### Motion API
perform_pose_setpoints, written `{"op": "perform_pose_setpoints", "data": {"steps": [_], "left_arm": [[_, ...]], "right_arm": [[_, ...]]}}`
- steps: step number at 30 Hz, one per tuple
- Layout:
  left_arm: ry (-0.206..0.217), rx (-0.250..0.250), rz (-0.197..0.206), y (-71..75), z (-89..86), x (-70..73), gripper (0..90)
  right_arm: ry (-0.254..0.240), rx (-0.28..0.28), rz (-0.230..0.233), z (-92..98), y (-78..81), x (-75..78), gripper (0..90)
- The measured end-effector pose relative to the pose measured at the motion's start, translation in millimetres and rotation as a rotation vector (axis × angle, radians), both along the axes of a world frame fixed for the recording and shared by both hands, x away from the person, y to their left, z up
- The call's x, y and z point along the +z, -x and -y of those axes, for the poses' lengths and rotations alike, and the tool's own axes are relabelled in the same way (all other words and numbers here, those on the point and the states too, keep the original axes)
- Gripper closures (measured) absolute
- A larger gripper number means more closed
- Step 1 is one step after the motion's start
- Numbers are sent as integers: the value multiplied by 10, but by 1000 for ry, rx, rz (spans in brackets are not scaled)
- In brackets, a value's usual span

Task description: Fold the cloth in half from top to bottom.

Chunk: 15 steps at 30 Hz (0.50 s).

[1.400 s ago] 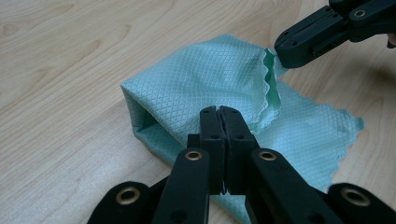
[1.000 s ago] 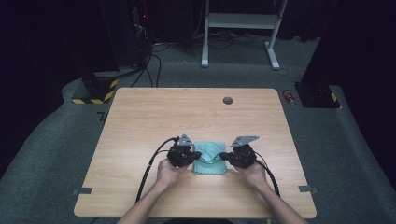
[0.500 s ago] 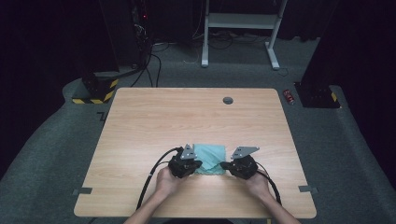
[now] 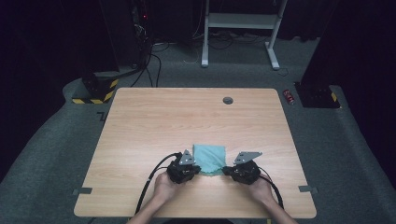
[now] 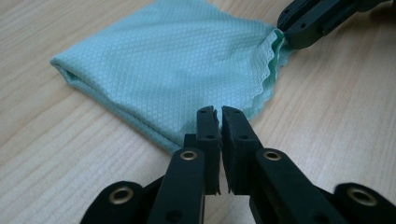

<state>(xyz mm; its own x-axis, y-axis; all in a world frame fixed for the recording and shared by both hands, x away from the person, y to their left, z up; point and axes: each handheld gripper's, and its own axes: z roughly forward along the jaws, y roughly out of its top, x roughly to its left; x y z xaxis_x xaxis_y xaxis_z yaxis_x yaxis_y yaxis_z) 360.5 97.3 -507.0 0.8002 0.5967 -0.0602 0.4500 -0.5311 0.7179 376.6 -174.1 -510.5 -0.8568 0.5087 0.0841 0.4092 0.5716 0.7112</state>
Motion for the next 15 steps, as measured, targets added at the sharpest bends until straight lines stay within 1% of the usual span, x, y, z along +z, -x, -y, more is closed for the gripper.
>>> {"op": "perform_pose_setpoints", "data": {"steps": [2, 4, 6, 8, 9, 11, 13, 15], "left_arm": [[7, -3, -11, 18, -17, 0, 828], [26, -7, -11, 43, -31, 23, 788], [44, 0, 18, 76, -39, 79, 733], [53, 16, 56, 77, -29, 150, 679], [51, 29, 70, 56, -15, 180, 656], [48, 55, 78, -30, 27, 211, 617], [55, 76, 61, -130, 94, 202, 601], [33, 86, 56, -214, 169, 161, 593]], "right_arm": [[-4, 1, -1, 27, 23, 5, 781], [-21, -1, -3, 59, 45, 34, 757], [-59, -2, 1, 94, 59, 86, 751], [-94, -4, 5, 111, 59, 145, 776], [-98, -6, 16, 101, 54, 170, 790], [-81, -14, 35, 36, 30, 195, 812], [-63, -20, 39, -60, -9, 181, 825], [-41, -19, 42, -162, -52, 140, 826]]}}
